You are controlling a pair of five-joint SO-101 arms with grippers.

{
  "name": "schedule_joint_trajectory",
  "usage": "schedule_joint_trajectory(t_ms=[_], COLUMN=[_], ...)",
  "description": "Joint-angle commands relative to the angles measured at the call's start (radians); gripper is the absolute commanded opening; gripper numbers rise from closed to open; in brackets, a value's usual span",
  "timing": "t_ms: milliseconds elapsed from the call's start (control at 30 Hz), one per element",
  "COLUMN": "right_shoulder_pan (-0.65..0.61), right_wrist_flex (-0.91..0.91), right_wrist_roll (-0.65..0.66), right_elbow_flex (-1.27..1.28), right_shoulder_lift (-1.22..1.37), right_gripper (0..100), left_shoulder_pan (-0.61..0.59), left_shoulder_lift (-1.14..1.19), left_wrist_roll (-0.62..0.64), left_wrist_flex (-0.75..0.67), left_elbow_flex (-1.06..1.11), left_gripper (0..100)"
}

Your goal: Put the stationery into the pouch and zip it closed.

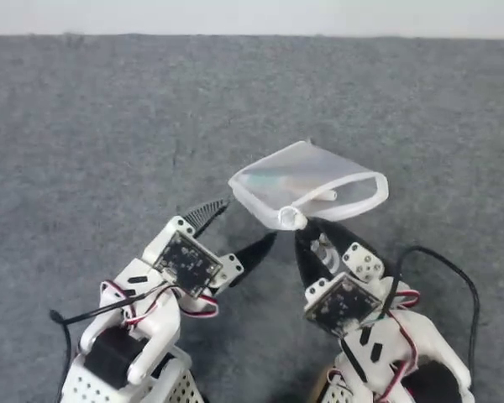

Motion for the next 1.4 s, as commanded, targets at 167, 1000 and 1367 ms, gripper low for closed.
schedule_joint_trajectory(t_ms=[167, 1000, 1367], right_shoulder_pan=[-0.059, -0.160, 0.068], right_wrist_flex=[0.104, 0.194, -0.010], right_wrist_roll=[0.020, 0.044, -0.150], right_elbow_flex=[-0.157, -0.229, -0.137], right_shoulder_lift=[-0.018, -0.018, -0.018], right_gripper=[0.6, 0.6, 0.6], left_shoulder_pan=[0.121, 0.222, 0.215], left_shoulder_lift=[-0.012, -0.018, -0.018], left_wrist_roll=[-0.029, 0.014, 0.014], left_wrist_flex=[0.043, -0.183, -0.238], left_elbow_flex=[-0.013, 0.104, 0.145], left_gripper=[26, 9, 1])
